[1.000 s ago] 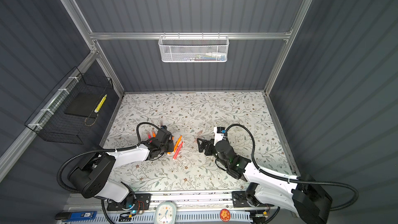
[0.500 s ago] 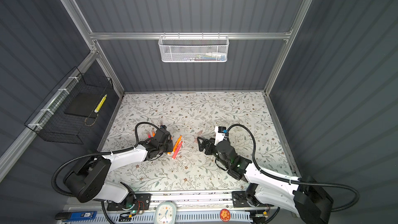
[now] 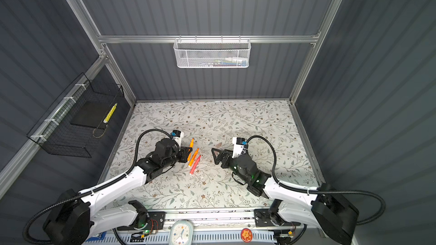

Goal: Insert pens into pen caps
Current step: Pick up a pen from the center of the table.

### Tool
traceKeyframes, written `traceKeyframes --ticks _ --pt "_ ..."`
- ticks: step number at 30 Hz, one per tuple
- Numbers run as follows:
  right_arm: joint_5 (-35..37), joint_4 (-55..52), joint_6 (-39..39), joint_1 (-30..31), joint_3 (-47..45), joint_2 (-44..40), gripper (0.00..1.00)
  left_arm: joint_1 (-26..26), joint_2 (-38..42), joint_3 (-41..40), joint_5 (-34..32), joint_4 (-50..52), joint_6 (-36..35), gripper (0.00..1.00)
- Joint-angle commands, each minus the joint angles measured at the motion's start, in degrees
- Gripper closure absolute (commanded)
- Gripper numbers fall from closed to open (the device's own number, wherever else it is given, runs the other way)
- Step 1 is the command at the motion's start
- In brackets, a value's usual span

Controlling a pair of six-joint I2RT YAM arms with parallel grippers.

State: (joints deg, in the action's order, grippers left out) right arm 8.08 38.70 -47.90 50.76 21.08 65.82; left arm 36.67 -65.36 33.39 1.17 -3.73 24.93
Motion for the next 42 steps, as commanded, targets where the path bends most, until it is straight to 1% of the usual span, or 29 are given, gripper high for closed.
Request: traceKeyframes --ticks 1,5,9,12,14,23,26,29,33,37,42 --pt "-4.3 6.1 -1.1 1.5 4.0 5.0 0.10 0.0 2.5 -2.3 7.0 -4.5 -3.0 0.99" --pt "-6.4 7.9 -2.7 1.9 7.7 11.0 0.19 0.1 3.9 -4.4 10.0 -7.1 -3.3 1.00" --pt "-8.4 7.7 -3.9 1.9 11.1 14.6 0.27 0.3 5.9 -6.0 13.0 -8.9 -3.1 1.00" --pt "-9.3 6.8 -4.7 1.9 13.1 17.1 0.33 0.4 7.4 -7.9 14.0 -10.8 -3.2 0.99" --pt "-10.1 8.1 -5.8 2.0 13.8 18.8 0.36 0.5 7.9 -8.2 14.4 -11.0 -3.2 0.99" --pt "-11.5 7.2 -7.5 2.4 17.5 23.5 0.41 0.7 8.0 -8.5 15.4 -11.6 -3.4 0.99" --pt "-12.2 7.7 -8.3 2.4 18.2 24.7 0.48 0.7 7.7 -8.0 15.5 -11.1 -3.3 0.99" --pt "-12.2 5.7 -7.8 2.4 19.5 25.1 0.56 0.8 7.7 -7.7 15.8 -11.0 -3.4 0.99" --pt "-11.9 6.3 -7.9 2.4 19.1 25.5 0.70 0.8 7.8 -8.2 15.9 -11.4 -3.3 0.98" --pt "-11.9 5.2 -7.8 2.5 19.4 25.2 0.84 0.8 8.1 -7.8 16.1 -10.4 -3.6 0.93" --pt "-11.2 4.5 -6.9 2.6 19.2 24.8 0.91 0.8 8.5 -8.8 16.6 -11.6 -3.8 0.77"
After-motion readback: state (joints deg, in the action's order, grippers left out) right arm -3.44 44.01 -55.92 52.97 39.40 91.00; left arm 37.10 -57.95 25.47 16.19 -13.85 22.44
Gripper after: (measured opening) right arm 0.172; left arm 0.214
